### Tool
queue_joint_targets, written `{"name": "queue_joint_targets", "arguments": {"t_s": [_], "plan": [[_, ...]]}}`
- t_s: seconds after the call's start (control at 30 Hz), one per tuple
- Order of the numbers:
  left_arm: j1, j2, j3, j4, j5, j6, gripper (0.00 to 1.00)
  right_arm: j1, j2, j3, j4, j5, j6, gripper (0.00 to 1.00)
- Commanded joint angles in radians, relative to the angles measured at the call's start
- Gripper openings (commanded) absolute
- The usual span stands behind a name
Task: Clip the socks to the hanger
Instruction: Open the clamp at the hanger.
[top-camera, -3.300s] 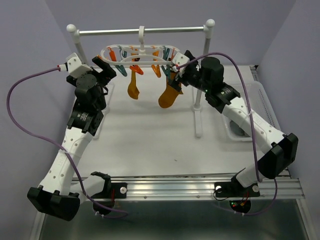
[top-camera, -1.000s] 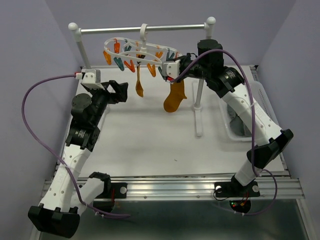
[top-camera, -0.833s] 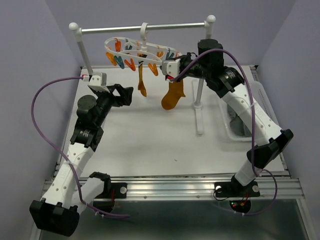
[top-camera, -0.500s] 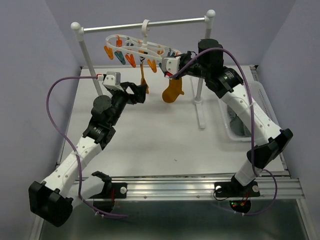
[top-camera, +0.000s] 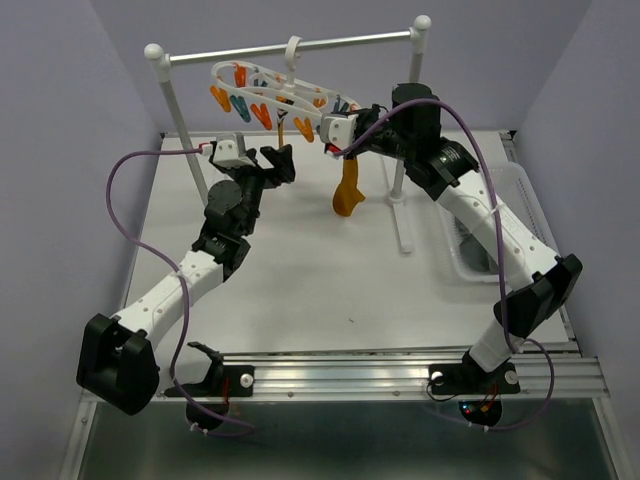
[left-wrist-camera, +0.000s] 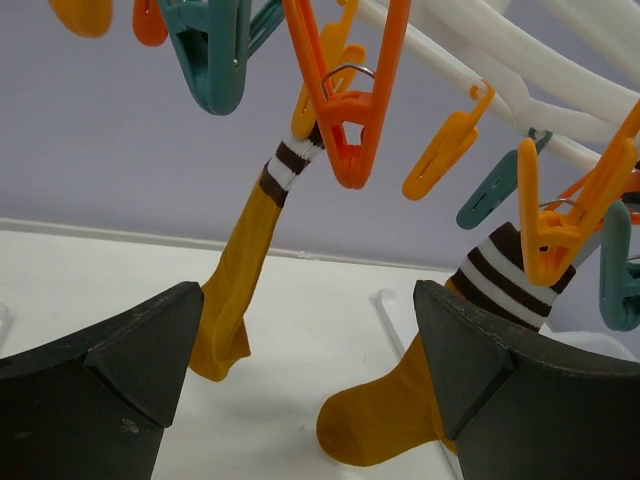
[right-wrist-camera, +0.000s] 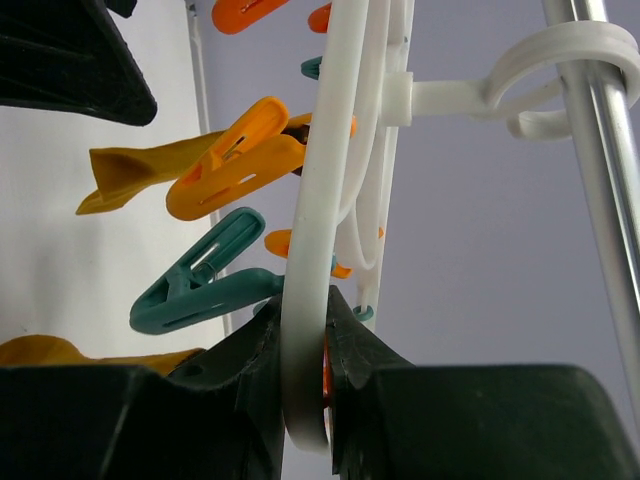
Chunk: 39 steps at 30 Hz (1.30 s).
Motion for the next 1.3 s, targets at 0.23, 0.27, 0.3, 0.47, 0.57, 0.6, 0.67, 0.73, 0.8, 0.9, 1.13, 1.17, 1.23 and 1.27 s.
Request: {"name": "queue_joint_targets", "arguments": {"t_s": [0.23, 0.27, 0.3, 0.47, 0.57, 0.6, 0.67, 0.73, 0.8, 0.9, 1.13, 1.17, 1.23, 1.27], "plan": [[-0.002, 0.044, 0.152, 0.161, -0.06, 0.049, 0.99, -0.004, -0.07, -0.047, 0.082, 0.085, 0.033, 0.17], [-0.002, 0.055, 0.171, 0.161, -0.056, 0.052, 0.98, -0.004, -0.075, -0.048, 0.083, 0.087, 0.035, 0.16], [-0.002, 0.059, 0.178, 0.159, -0.052, 0.049, 0.98, -0.004, -0.076, -0.048, 0.083, 0.087, 0.033, 0.16], [0.001, 0.078, 0.203, 0.161, -0.082, 0.066, 0.97, -0.004, -0.078, -0.056, 0.086, 0.101, 0.035, 0.16], [0.004, 0.09, 0.217, 0.148, -0.081, 0.067, 0.97, -0.004, -0.084, -0.065, 0.088, 0.105, 0.035, 0.16], [0.008, 0.095, 0.217, 0.138, -0.067, 0.049, 0.97, -0.004, -0.09, -0.067, 0.088, 0.105, 0.036, 0.16], [0.011, 0.098, 0.212, 0.135, -0.056, 0.032, 0.97, -0.004, -0.093, -0.07, 0.089, 0.107, 0.036, 0.16], [0.019, 0.099, 0.206, 0.138, -0.034, 0.006, 0.97, -0.004, -0.095, -0.071, 0.091, 0.107, 0.038, 0.16], [0.03, 0.102, 0.203, 0.145, -0.004, -0.023, 0.97, -0.004, -0.093, -0.071, 0.091, 0.108, 0.038, 0.16], [0.033, 0.102, 0.201, 0.161, 0.013, -0.032, 0.97, -0.004, -0.093, -0.073, 0.092, 0.108, 0.042, 0.16], [0.074, 0.11, 0.252, 0.119, 0.109, -0.08, 0.97, -0.004, -0.11, -0.076, 0.103, 0.104, 0.056, 0.16], [0.077, 0.112, 0.252, 0.121, 0.123, -0.084, 0.96, -0.004, -0.113, -0.079, 0.105, 0.102, 0.055, 0.16], [0.08, 0.113, 0.255, 0.124, 0.134, -0.091, 0.95, -0.004, -0.119, -0.087, 0.109, 0.101, 0.056, 0.16], [0.082, 0.115, 0.258, 0.122, 0.137, -0.091, 0.94, -0.004, -0.119, -0.088, 0.109, 0.102, 0.055, 0.16]]}}
